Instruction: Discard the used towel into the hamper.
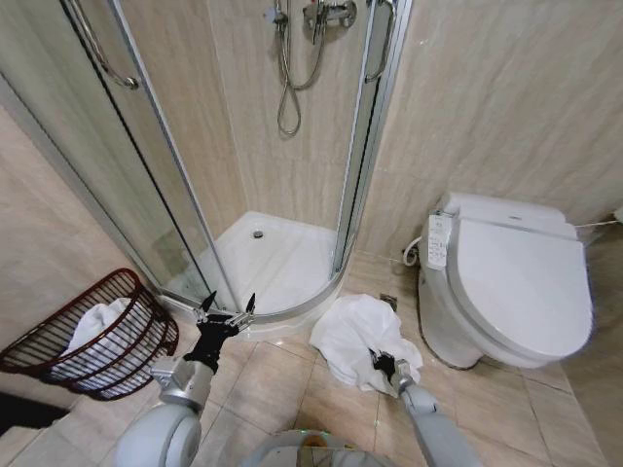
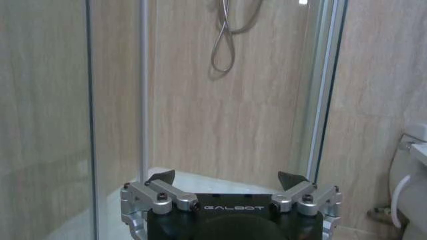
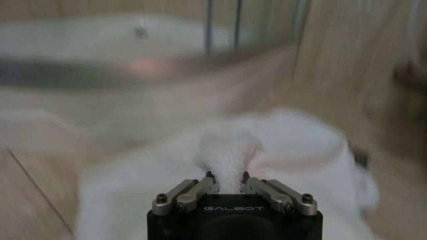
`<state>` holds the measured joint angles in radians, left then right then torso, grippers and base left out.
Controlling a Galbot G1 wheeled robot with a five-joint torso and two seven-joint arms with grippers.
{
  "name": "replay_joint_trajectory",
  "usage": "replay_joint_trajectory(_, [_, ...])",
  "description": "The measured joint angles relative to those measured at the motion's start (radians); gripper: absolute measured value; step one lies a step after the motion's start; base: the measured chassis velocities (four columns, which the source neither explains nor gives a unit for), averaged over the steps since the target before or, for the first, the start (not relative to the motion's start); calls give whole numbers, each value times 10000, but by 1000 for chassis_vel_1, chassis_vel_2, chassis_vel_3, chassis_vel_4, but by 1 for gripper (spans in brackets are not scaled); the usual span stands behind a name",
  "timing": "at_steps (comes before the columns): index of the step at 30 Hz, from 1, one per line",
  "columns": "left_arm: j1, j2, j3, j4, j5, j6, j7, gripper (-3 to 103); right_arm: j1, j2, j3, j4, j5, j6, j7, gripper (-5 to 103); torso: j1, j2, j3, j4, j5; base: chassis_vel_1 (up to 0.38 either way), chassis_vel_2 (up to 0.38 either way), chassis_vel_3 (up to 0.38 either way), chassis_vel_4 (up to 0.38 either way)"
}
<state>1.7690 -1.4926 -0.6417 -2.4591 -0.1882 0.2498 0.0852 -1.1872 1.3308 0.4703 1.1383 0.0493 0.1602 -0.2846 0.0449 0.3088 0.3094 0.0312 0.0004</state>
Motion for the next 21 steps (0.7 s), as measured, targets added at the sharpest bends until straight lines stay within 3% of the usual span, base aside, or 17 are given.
replay_joint_trajectory(12, [0, 0, 0, 0, 0, 0, 0, 100, -2298, 357, 1306, 4912, -41, 307, 15, 10, 2, 7, 3, 0, -4, 0, 0, 0, 0])
replay_joint_trajectory(18, [-1, 0, 0, 0, 0, 0, 0, 100, -3364, 558, 2551, 7690, 534, 377, -245, 10, 2, 9, 4, -2, -7, 0, 0, 0, 0])
replay_joint_trajectory(21, [0, 0, 0, 0, 0, 0, 0, 100, -3910, 529, 3396, 9306, 1589, 318, -323, 10, 2, 10, 4, -2, -5, 0, 0, 0, 0])
